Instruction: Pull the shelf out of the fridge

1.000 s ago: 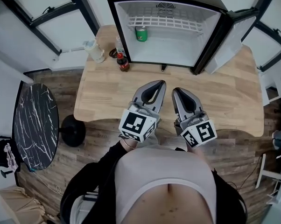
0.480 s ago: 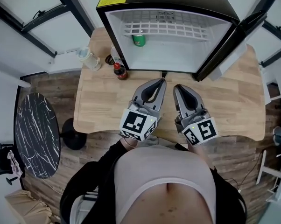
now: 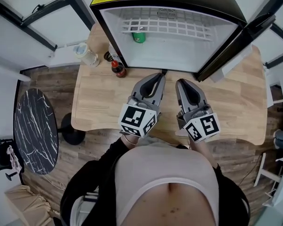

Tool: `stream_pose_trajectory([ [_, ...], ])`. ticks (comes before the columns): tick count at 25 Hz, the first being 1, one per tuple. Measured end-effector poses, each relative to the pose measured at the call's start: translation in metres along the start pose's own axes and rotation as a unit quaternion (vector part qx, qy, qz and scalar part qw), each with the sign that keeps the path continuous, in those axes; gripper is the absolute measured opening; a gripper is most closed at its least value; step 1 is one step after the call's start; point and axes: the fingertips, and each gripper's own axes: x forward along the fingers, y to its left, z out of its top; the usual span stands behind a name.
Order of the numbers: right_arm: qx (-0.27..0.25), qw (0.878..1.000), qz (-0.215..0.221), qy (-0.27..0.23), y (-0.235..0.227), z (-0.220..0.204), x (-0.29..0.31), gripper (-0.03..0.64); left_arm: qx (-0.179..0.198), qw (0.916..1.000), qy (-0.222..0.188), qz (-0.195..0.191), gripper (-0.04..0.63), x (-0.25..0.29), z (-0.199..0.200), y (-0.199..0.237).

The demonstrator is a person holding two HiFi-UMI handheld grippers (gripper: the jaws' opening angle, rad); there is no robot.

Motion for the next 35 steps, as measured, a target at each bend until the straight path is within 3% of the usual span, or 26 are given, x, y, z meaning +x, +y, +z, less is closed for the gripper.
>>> stream_pose_trajectory([
  [4, 0.016, 1.0, -0.008, 0.002, -0.012, -0.002, 0.009, 0.044, -0.016, 0.9998, 0.001, 0.012, 0.011, 0.007, -0.002, 0.012],
  [5, 0.022, 1.0, -0.009, 0.0, -0.016, -0.001, 0.012, 0.044, -0.024, 0.9996, 0.001, 0.012, 0.043, 0.009, -0.002, 0.015],
  [7, 0.037, 0.999, -0.014, -0.003, -0.023, 0.0, 0.02, 0.046, -0.045, 0.9989, 0.002, 0.008, 0.178, 0.017, -0.002, 0.023],
  [8, 0.046, 0.999, -0.017, -0.003, -0.027, 0.0, 0.024, 0.057, -0.053, 0.9986, 0.002, 0.007, 0.184, 0.02, -0.001, 0.027],
  [10, 0.071, 0.997, -0.023, -0.004, -0.037, -0.001, 0.033, 0.207, -0.061, 0.9981, -0.001, 0.01, 0.212, 0.028, 0.0, 0.035],
  [13, 0.101, 0.994, -0.033, -0.018, -0.053, 0.003, 0.043, 0.225, -0.074, 0.9971, -0.008, 0.015, 0.244, 0.041, 0.005, 0.046],
  [26, 0.153, 0.986, -0.059, -0.042, -0.099, 0.013, 0.093, 0.272, -0.13, 0.991, -0.016, 0.028, 0.282, 0.088, 0.012, 0.083],
  [35, 0.178, 0.979, -0.083, -0.06, -0.127, 0.018, 0.118, 0.302, -0.137, 0.9895, -0.032, 0.033, 0.299, 0.114, 0.027, 0.098],
])
